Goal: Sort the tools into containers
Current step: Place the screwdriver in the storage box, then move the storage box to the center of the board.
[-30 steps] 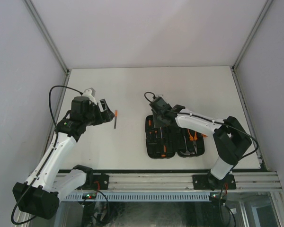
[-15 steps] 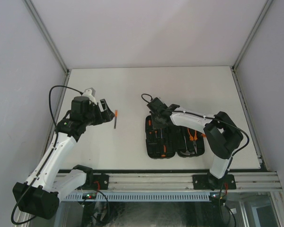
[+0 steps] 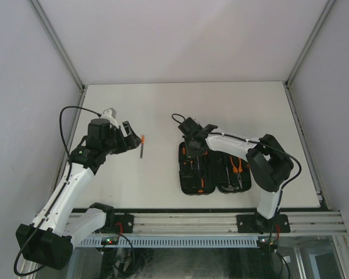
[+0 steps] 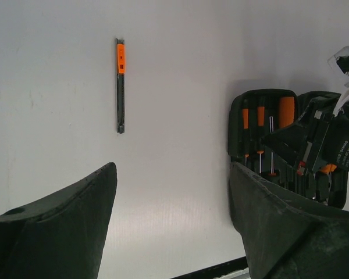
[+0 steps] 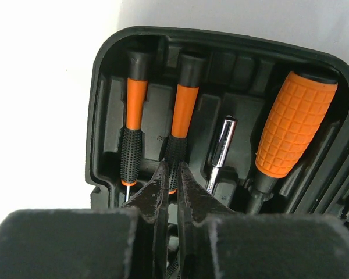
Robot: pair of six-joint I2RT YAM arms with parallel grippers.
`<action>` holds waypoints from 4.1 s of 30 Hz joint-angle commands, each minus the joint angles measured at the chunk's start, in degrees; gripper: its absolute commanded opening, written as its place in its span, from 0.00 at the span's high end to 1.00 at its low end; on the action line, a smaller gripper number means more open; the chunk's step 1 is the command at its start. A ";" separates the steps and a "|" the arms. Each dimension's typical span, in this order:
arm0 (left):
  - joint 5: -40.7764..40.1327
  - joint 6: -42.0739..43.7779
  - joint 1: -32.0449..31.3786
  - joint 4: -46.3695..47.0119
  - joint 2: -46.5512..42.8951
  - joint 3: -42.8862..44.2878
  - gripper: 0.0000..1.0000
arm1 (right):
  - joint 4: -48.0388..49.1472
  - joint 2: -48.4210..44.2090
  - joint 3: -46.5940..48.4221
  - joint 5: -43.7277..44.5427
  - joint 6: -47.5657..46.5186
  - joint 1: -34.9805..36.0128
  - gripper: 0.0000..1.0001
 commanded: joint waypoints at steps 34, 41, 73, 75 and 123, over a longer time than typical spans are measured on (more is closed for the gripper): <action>-4.44 -4.30 -10.19 5.43 2.59 -3.88 0.20 | -5.31 21.35 -0.08 -1.44 2.84 2.71 1.00; -4.47 -4.99 -10.64 6.41 3.23 -5.07 0.21 | -0.99 26.46 -3.56 -4.63 3.76 3.29 1.00; -8.88 -5.98 -10.92 -1.39 -5.48 -8.05 0.16 | 5.41 -24.11 -11.45 5.80 -0.28 4.32 0.64; -9.81 -5.88 -10.92 -1.46 -4.80 -7.71 0.16 | 3.31 -26.52 -13.29 7.80 -0.16 3.78 0.64; -21.57 -4.45 -9.65 2.41 23.66 4.76 0.14 | -1.09 -26.90 -29.60 3.62 1.90 -1.70 0.78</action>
